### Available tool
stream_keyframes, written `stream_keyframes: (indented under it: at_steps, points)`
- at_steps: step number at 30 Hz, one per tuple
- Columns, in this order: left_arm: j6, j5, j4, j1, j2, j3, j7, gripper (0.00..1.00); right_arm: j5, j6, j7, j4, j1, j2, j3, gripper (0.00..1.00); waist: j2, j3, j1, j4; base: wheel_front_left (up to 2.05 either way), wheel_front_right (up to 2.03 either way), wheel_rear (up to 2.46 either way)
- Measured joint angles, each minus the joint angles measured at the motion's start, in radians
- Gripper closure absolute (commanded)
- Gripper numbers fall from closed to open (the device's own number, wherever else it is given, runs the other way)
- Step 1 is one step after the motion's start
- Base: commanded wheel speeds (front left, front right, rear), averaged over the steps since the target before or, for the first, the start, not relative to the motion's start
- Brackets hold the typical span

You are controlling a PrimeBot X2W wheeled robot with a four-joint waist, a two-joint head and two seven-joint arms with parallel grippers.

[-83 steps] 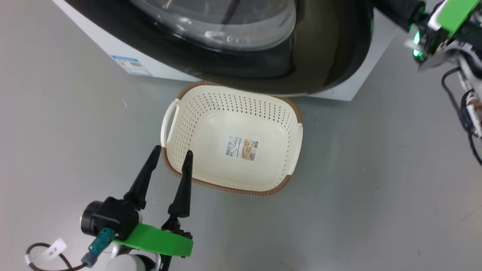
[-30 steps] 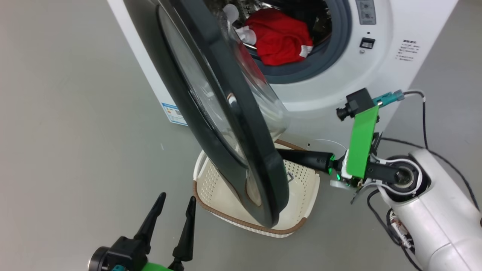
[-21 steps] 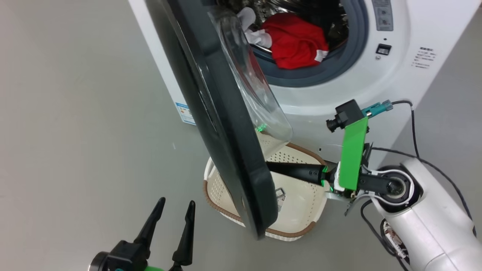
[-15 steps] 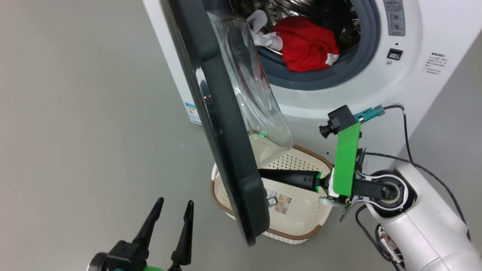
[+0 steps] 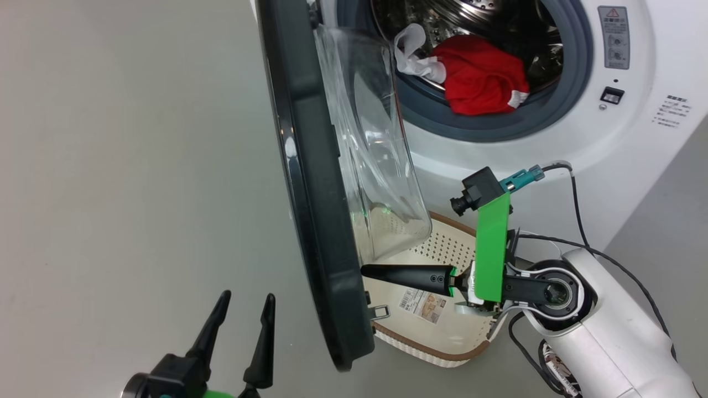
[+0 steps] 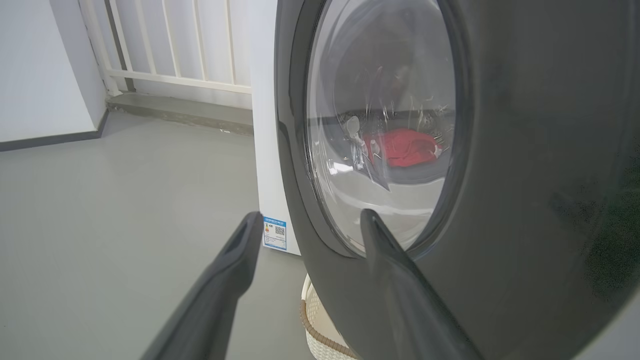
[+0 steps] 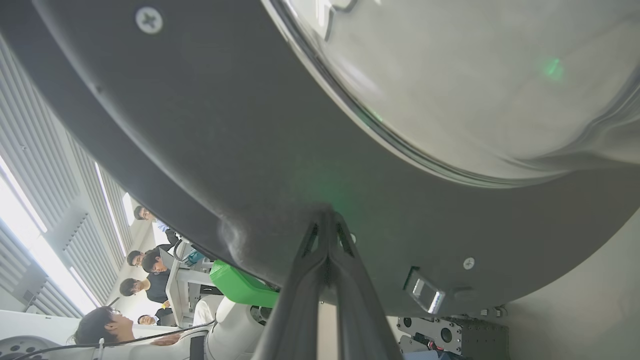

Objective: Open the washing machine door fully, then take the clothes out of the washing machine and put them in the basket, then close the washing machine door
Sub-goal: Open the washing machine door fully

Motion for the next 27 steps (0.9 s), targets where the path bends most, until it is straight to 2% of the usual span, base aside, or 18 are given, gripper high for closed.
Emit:
stream_keyframes:
  at_steps: [11, 27]
  points:
    - [0.006, 0.000, 0.000, 0.014, 0.000, 0.008, 0.000, 0.00, -0.024, 0.000, -0.001, -0.003, 0.000, 0.021, 0.027, 1.00, 0.0000, -0.004, 0.0000, 0.034, 0.00, 0.00, 0.00]
    - [0.007, 0.000, -0.008, 0.018, 0.000, 0.029, 0.000, 0.00, -0.024, 0.000, -0.008, 0.000, 0.000, 0.048, 0.068, 1.00, 0.0000, -0.008, 0.0000, 0.037, 0.00, 0.00, 0.00]
